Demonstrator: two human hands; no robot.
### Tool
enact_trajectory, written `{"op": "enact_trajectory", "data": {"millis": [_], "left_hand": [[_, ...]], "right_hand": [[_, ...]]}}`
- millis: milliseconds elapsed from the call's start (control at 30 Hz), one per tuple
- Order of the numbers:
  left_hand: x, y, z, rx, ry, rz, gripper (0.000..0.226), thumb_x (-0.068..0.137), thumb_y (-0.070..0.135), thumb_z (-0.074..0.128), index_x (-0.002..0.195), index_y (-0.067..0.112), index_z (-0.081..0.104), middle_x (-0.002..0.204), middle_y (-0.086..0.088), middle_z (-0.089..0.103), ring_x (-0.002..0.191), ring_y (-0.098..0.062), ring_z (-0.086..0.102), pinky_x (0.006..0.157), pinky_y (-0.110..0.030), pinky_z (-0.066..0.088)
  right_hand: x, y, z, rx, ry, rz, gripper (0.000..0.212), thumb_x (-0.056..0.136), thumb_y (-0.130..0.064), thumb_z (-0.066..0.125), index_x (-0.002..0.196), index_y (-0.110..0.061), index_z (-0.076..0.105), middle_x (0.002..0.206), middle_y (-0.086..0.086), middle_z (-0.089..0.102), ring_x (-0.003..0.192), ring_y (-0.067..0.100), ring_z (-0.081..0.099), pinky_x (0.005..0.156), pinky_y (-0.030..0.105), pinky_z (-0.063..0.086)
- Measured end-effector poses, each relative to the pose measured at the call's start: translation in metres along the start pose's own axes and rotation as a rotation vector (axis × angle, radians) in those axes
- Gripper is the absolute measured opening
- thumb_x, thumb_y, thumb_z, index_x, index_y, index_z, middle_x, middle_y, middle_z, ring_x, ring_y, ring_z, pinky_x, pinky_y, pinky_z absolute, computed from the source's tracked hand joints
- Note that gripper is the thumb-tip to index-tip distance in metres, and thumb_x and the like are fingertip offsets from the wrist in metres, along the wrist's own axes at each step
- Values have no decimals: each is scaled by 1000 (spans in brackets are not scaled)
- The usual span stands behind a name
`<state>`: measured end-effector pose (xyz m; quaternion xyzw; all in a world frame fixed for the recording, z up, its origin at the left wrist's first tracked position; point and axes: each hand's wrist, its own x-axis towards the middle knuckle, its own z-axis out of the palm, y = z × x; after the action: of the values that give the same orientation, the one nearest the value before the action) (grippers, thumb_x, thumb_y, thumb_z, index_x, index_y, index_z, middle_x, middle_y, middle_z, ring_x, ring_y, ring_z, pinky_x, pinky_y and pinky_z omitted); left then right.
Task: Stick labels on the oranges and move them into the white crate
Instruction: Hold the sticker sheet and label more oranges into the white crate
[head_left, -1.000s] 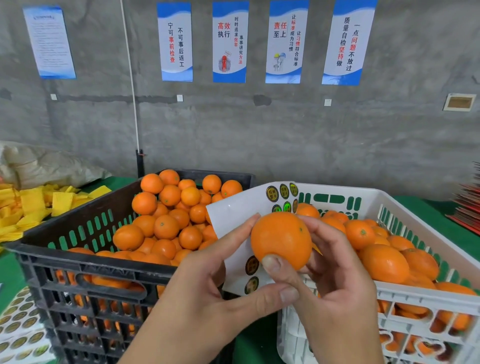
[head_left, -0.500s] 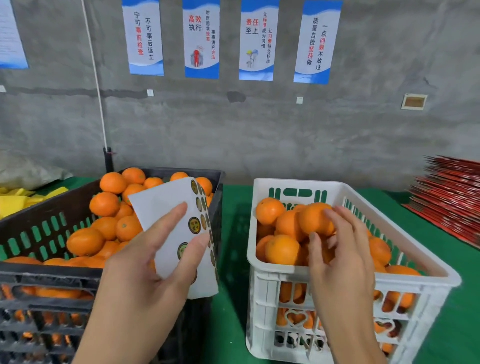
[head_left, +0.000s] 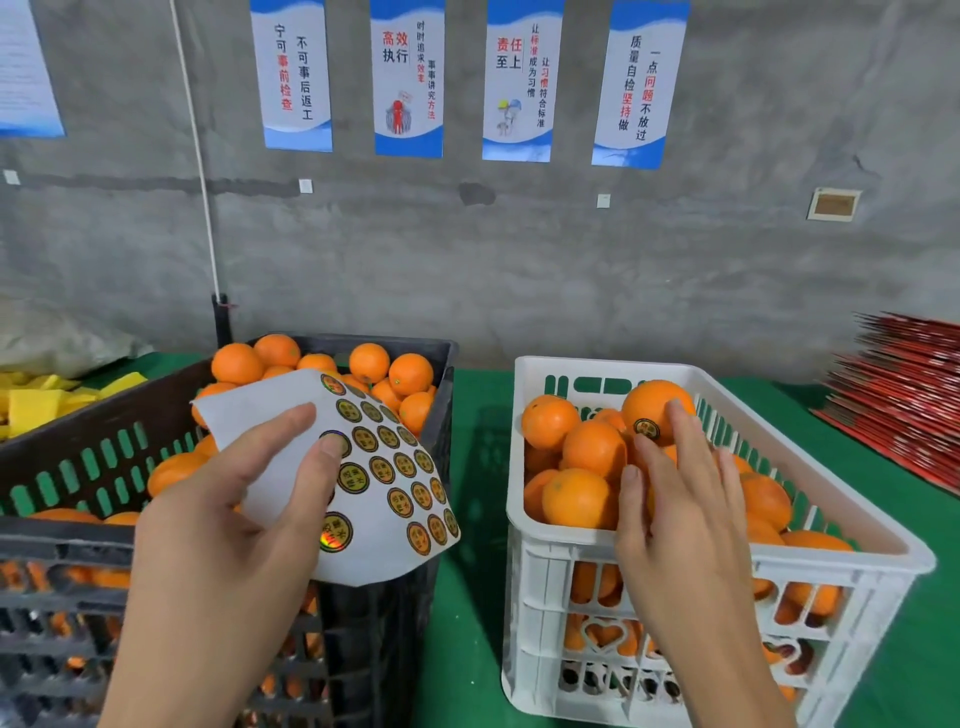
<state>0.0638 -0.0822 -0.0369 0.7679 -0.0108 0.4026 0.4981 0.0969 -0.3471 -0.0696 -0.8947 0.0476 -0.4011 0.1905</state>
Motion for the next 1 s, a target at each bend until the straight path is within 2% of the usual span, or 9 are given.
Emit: {"op": "enact_trajectory", "data": {"millis": [133, 233, 300, 367, 467, 533, 633, 800, 1000], "left_hand": [[0, -1, 0, -29, -41, -14, 33, 82, 60, 63, 113, 50, 72, 72, 7, 73, 75, -46, 69, 57, -44, 56], [0, -2, 2, -39, -50, 1, 35, 81, 61, 61, 113, 50, 71, 70, 2, 73, 70, -38, 70, 58, -21, 54], [-2, -1, 6, -54, -52, 6, 38, 81, 58, 62, 116, 47, 72, 69, 17, 69, 60, -13, 68, 51, -3, 44], [-5, 1, 12, -66, -63, -6, 37, 81, 55, 64, 115, 46, 73, 67, 29, 66, 65, 0, 69, 49, 0, 43], [-11, 7, 21, -43, -98, 23, 31, 80, 58, 63, 109, 54, 70, 74, 45, 64, 72, -4, 68, 51, -2, 45], [-13, 9, 25, -48, -105, 44, 29, 80, 59, 63, 108, 57, 68, 74, 37, 68, 76, 7, 66, 54, 2, 43], [-15, 3, 30, -58, -109, 53, 32, 79, 60, 63, 111, 57, 70, 95, 25, 70, 79, 11, 67, 56, -6, 49], [-15, 2, 33, -61, -92, 47, 36, 79, 62, 64, 115, 58, 69, 92, 31, 67, 78, 10, 67, 60, 1, 46], [-14, 2, 30, -8, -62, 85, 34, 82, 59, 63, 115, 53, 70, 95, 36, 61, 81, 15, 64, 60, 7, 40]], "right_hand": [[1, 6, 6, -25, 104, 39, 35, 104, -27, 48, 123, -9, 71, 145, 13, 48, 137, 34, 42, 118, 55, 27], [2, 7, 9, -23, 170, 27, 34, 99, -29, 53, 116, -8, 74, 116, 9, 51, 112, 32, 49, 99, 49, 38], [1, 7, 10, -41, 165, 34, 27, 100, -24, 59, 116, -8, 75, 107, 8, 51, 104, 30, 48, 94, 48, 39], [1, 8, 11, -56, 155, 42, 24, 95, -23, 67, 113, -9, 76, 104, 8, 52, 102, 30, 49, 94, 50, 40], [3, 12, 10, -96, 167, 27, 23, 98, -26, 63, 111, -13, 77, 107, 7, 57, 106, 30, 53, 107, 53, 36], [4, 13, 8, -129, 117, -6, 36, 100, -38, 52, 117, -15, 75, 126, 6, 61, 126, 29, 52, 121, 54, 24], [4, 12, 8, -144, 4, -22, 57, 102, -54, 36, 136, -18, 65, 163, 0, 38, 155, 22, 24, 129, 48, 5], [5, 12, 8, -83, -7, -14, 58, 103, -57, 32, 136, -22, 65, 157, -3, 47, 152, 17, 29, 127, 49, 8], [1, -6, 11, 63, -37, -79, 38, 105, -44, 48, 129, -23, 69, 147, -7, 56, 145, 10, 39, 128, 44, 7]]}}
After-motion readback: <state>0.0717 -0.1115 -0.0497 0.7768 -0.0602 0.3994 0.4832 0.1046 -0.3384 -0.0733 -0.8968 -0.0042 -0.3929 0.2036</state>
